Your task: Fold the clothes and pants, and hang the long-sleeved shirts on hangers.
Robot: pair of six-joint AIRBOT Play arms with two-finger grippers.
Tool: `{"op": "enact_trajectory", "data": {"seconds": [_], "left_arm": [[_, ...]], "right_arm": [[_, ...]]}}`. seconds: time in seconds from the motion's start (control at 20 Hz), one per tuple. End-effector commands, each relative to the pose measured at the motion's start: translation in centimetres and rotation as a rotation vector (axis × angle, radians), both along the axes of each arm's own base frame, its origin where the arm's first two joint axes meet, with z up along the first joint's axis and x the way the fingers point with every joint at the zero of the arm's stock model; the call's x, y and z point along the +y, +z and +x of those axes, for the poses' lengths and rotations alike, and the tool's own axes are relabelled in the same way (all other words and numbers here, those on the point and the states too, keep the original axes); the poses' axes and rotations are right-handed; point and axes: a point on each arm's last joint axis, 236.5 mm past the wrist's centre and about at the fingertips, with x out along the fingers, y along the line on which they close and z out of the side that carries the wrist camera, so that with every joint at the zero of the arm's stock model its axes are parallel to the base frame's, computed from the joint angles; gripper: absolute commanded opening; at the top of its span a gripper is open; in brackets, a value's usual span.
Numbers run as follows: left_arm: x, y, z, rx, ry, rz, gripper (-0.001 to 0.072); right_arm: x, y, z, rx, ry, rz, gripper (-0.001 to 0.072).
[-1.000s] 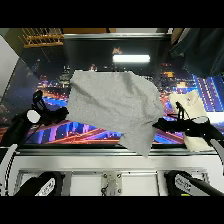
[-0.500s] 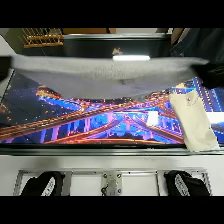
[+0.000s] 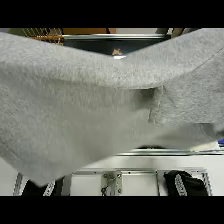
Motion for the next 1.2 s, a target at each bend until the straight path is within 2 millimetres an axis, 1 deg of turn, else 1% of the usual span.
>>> {"op": "enact_trajectory", "data": {"seconds": [0.0,0.05,0.1,0.2,0.25,0.3,0.4,0.45,0.5,0.55,0.6,0.65,0.7,0.8,0.9,0.95,1.05,1.15], "left_arm": [[-0.3,-6.9,6.4,0.273,-0.019,0.029,0.0007],[-0.4,-10.3,9.0,0.397,-0.029,0.038,0.0007],[-0.5,-13.8,11.2,0.515,-0.039,0.045,0.0007],[0.2,-22.3,15.5,0.756,-0.029,0.07,0.0008],[0.5,-26.5,17.0,0.86,-0.024,0.076,0.0007],[0.7,-31.0,18.4,0.956,-0.021,0.072,0.0007],[0.8,-38.7,20.8,1.091,-0.02,0.045,0.0008],[0.7,-41.7,21.9,1.129,-0.018,0.04,0.0007],[0.9,-44.3,23.0,1.158,-0.011,0.035,0.0008],[0.8,-46.1,23.8,1.182,-0.011,0.025,0.0008],[0.4,-47.6,24.7,1.204,-0.021,-0.002,0.0008],[0.0,-48.3,25.5,1.217,-0.031,-0.022,0.0008],[-0.1,-48.8,26.4,1.223,-0.036,-0.029,0.0008],[-0.4,-48.8,27.8,1.222,-0.048,-0.041,0.0008],[-0.3,-48.1,28.3,1.217,-0.051,-0.038,0.0008],[-0.1,-47.7,28.2,1.215,-0.049,-0.039,0.0008],[-0.1,-47.4,27.2,1.213,-0.046,-0.039,0.0008],[-0.5,-48.3,25.2,1.226,-0.044,-0.041,0.0007]], "right_arm": [[0.7,-6.4,3.7,0.302,0.097,0.047,0.0017],[0.5,-9.6,5.5,0.436,0.12,0.059,0.0017],[0.0,-13.2,7.4,0.576,0.129,0.062,0.0017],[-1.6,-20.5,11.3,0.823,0.09,0.033,0.0017],[-2.3,-24.2,13.0,0.934,0.056,0.007,0.0017],[-2.6,-28.0,14.7,1.041,0.033,-0.021,0.0017],[-1.8,-34.8,17.5,1.199,0.046,-0.064,0.0017],[-1.3,-37.9,19.0,1.252,0.056,-0.059,0.0017],[-1.1,-40.4,20.3,1.285,0.055,-0.051,0.0017],[-1.0,-42.7,21.5,1.31,0.05,-0.039,0.0018],[-1.1,-44.3,22.4,1.32,0.041,-0.025,0.0017],[-1.2,-45.5,23.3,1.321,0.029,-0.013,0.0018],[-1.4,-46.1,23.9,1.313,0.018,-0.01,0.0018],[-2.0,-46.0,25.1,1.269,-0.011,-0.003,0.0018],[-3.3,-45.0,25.5,1.231,-0.046,-0.01,0.0018],[-4.2,-44.6,25.4,1.222,-0.069,-0.029,0.0017],[-6.2,-44.0,25.0,1.207,-0.12,-0.098,0.0017],[-6.9,-43.5,24.4,1.206,-0.14,-0.14,0.0017]]}}
